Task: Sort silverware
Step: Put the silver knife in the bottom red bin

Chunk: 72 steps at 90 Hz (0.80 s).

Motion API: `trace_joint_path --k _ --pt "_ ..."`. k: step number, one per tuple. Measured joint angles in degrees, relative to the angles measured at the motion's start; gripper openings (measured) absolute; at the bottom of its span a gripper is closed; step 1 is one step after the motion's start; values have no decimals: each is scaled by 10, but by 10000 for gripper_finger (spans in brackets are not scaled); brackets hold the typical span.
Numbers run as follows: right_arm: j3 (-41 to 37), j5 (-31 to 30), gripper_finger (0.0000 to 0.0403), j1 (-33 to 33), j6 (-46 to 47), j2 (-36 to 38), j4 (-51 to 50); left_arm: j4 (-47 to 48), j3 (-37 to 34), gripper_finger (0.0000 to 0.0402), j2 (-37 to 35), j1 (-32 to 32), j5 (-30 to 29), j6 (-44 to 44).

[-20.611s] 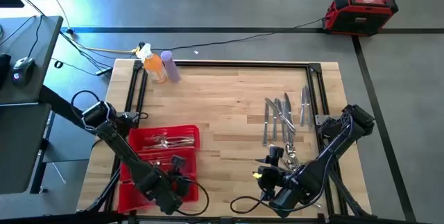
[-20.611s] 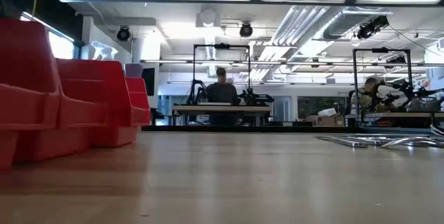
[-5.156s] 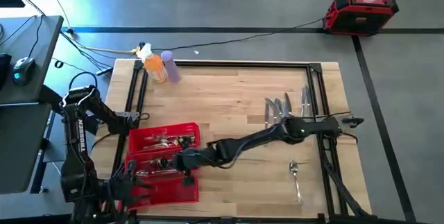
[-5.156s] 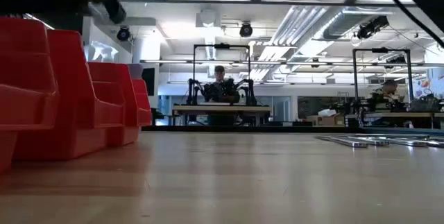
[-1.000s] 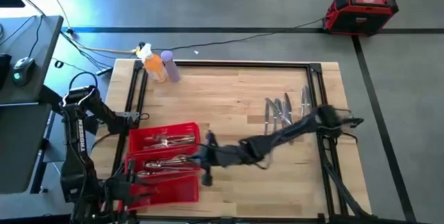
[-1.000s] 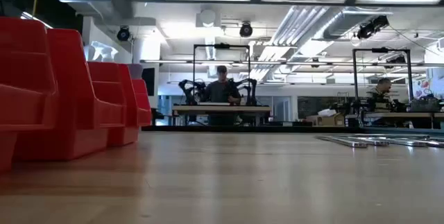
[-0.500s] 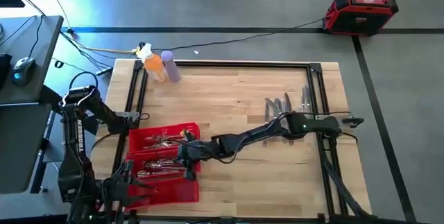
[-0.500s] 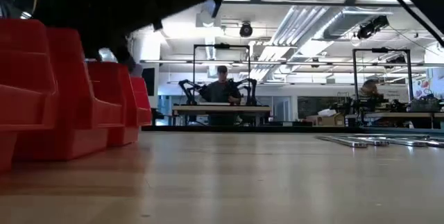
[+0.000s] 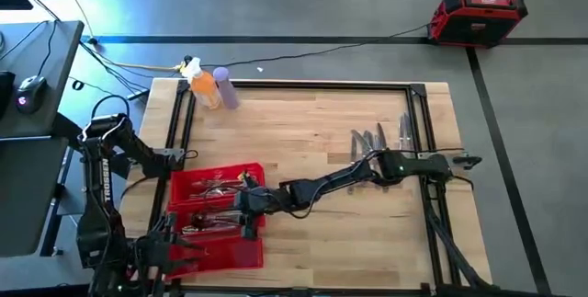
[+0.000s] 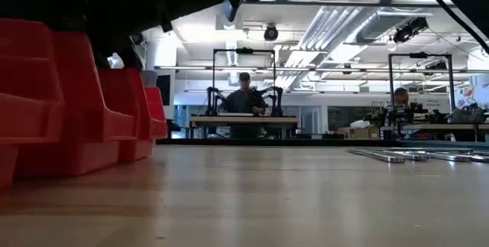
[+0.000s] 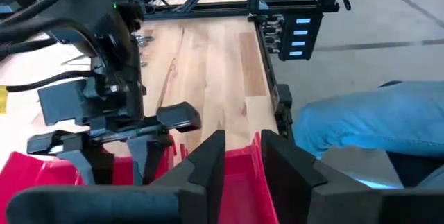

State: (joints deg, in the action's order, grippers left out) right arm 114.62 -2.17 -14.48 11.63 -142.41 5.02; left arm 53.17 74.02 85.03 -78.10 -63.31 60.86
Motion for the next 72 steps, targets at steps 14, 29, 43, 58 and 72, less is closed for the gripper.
trace_joint_path --k 14,29,43,58,72 --pt "77 3 207 -20 -64 5 -19 0 0 76 0 0 0 2" --pt "206 -5 203 -62 -114 16 -210 0 0 76 1 0 2 6" --pt "130 -106 189 -115 -54 120 -378 -1 -1 76 5 0 2 7" --pt "128 -230 170 -177 174 174 -715 -1 -1 76 23 8 -27 5" --pt "102 -259 157 -220 422 182 -951 -2 -1 76 52 26 -61 47"
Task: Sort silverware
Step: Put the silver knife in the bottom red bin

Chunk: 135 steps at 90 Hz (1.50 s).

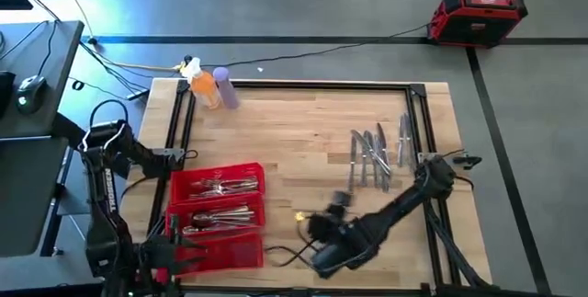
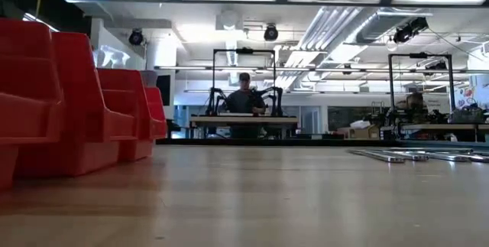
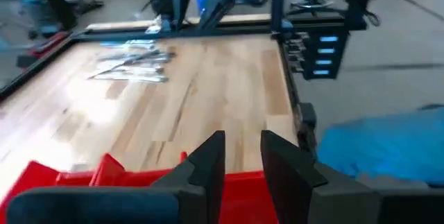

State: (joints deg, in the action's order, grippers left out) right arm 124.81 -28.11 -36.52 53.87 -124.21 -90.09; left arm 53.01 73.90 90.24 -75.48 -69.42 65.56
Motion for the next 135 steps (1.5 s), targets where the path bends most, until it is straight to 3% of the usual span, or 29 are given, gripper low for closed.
trace_joint_path --k 11,22,33,51,73,93,112,135 --pt "-139 61 154 3 -9 70 71 -2 0 76 15 26 4 9" --pt "-284 52 154 50 89 143 -7 -6 0 76 28 50 30 9" --pt "-439 78 154 117 88 235 82 -7 0 76 31 67 49 8" --pt "-634 146 155 263 -1 346 231 -7 0 76 35 79 50 4" --pt "-761 167 212 391 -80 389 266 -6 0 76 35 80 50 2" --pt "-820 173 240 430 -132 388 355 -5 0 76 35 80 50 -3" --pt "-879 176 180 440 -123 390 422 -4 0 76 35 80 51 -5" --pt "-891 168 31 425 -96 392 417 -4 0 76 35 80 51 -11"
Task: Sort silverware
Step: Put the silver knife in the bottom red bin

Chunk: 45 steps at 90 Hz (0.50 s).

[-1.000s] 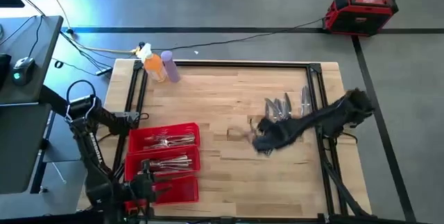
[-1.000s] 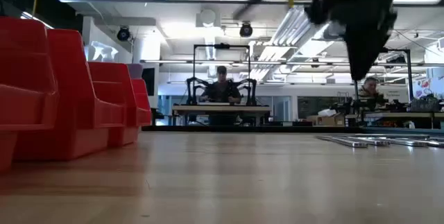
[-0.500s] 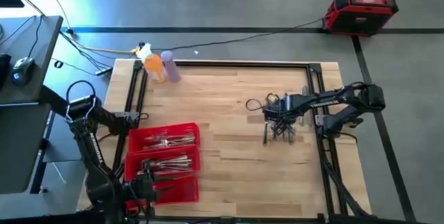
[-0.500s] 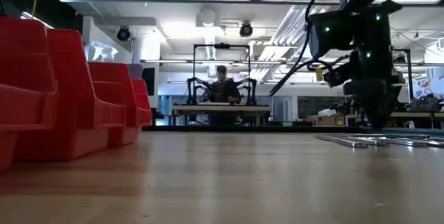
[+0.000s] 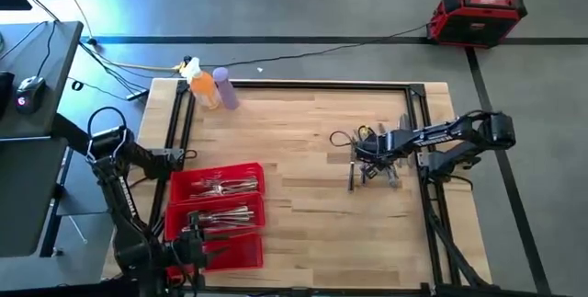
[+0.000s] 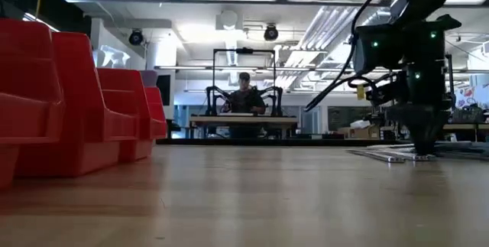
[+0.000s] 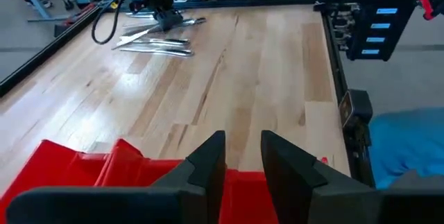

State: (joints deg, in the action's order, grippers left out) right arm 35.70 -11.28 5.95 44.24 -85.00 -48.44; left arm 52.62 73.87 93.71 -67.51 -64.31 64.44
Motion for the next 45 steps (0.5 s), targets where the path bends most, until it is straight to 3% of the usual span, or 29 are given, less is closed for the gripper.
trace_joint_path --k 12,24,45 --pt "56 32 28 -24 5 1 -68 0 0 76 0 0 -3 -11" --pt "129 13 28 -61 3 2 -101 0 0 76 0 2 -7 -39" --pt "232 -27 28 -166 -12 2 -91 0 0 76 3 47 6 -193"
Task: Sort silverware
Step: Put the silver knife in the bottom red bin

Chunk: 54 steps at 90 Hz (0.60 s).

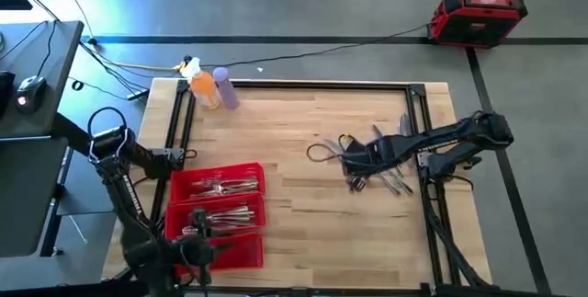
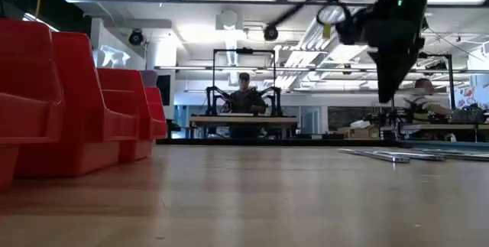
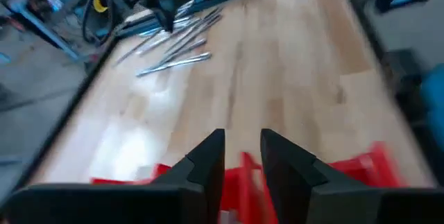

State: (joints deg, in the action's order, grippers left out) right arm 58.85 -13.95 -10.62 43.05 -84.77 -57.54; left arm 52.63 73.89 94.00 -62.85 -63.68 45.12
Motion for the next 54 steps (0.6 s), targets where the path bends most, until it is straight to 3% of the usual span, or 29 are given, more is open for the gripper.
trace_joint_path --k 17,36,45,54 --pt "43 -21 28 -96 5 -15 43 -31 0 82 0 81 46 -163" --pt "83 -26 28 -136 -6 -90 44 -270 1 137 7 175 197 -500" --pt "108 -25 28 -142 -27 -126 43 -354 1 166 30 213 261 -598" --pt "138 -24 28 -141 -45 -148 44 -398 1 181 71 241 280 -697"
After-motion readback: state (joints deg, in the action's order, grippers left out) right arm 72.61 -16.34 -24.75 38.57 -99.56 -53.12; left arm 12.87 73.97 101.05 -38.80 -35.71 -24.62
